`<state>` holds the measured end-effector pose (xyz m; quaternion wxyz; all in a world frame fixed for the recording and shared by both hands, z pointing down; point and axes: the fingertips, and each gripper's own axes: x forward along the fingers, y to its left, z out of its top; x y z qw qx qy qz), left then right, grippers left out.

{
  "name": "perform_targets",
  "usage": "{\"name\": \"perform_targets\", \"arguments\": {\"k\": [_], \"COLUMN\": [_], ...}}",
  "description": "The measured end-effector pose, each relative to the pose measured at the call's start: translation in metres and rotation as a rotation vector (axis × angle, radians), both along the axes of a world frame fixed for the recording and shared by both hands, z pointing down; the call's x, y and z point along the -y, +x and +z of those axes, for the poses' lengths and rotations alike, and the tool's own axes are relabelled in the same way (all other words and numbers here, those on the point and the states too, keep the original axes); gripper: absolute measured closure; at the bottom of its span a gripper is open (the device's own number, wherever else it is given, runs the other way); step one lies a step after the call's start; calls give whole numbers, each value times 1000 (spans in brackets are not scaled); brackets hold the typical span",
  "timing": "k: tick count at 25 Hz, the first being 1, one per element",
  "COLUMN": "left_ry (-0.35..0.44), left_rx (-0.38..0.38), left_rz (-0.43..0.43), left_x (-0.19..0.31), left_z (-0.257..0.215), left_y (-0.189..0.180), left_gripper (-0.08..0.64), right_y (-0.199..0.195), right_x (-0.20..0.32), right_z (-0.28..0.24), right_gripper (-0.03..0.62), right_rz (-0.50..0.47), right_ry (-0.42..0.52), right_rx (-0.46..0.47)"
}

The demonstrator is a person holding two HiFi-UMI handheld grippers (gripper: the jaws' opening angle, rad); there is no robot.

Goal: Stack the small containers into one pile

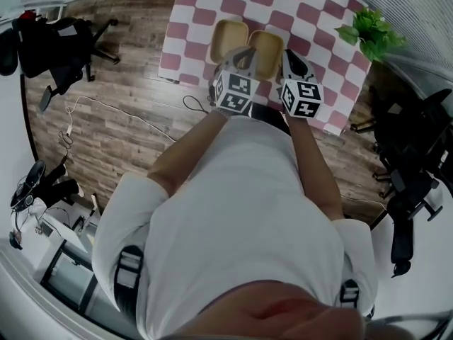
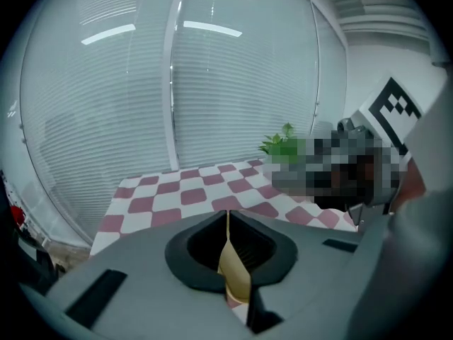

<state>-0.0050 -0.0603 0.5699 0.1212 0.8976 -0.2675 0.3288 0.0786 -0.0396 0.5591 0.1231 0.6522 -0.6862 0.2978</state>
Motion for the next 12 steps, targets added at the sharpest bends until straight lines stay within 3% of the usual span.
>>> {"name": "perform_targets", "arguments": {"k": [5, 12], "left_ry": [3, 10], "left_rx": [-2, 21], "left_rz": [-30, -155], "left_x": [9, 24], "left_z": [-3, -6], "left_y": [-10, -61], "left_gripper": [523, 523], "right_y": [-14, -68], "right_x": [9, 30], "right_z": [-2, 4], "right_gripper": [556, 543], "right_rz": [-41, -184], "right_ry": [4, 4], "right_rx": [15, 60]}}
